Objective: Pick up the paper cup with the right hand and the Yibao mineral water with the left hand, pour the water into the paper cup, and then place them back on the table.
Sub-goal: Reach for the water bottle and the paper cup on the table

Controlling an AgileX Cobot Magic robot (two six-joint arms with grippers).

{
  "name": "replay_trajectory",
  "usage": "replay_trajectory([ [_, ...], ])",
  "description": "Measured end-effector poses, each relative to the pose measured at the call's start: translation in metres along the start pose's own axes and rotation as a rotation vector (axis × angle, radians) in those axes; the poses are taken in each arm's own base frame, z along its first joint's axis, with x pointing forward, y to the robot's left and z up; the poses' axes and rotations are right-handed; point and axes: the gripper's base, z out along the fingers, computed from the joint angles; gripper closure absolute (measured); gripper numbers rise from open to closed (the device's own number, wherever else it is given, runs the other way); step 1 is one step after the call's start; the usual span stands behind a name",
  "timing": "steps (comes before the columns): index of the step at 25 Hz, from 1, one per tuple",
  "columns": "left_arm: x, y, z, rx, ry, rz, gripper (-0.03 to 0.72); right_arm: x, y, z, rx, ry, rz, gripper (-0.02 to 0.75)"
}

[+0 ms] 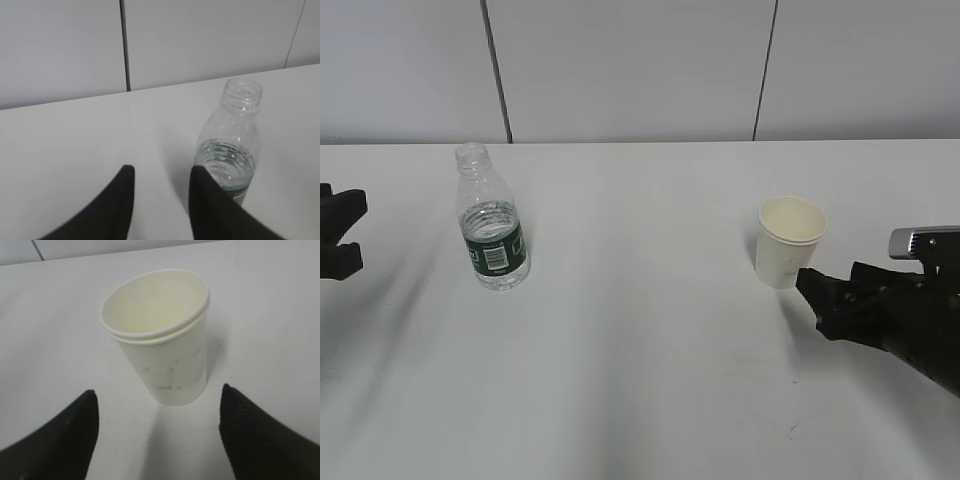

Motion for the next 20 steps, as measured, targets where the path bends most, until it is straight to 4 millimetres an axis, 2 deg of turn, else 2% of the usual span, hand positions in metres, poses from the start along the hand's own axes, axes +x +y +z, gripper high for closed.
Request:
replay_trajectory([
  [20, -0.0023, -0.0006, 0.0, 0.006, -0.025, 0.0, 0.447, -0.0086, 0.0038, 0.0093, -0.054, -0.033, -0.004, 0.143],
])
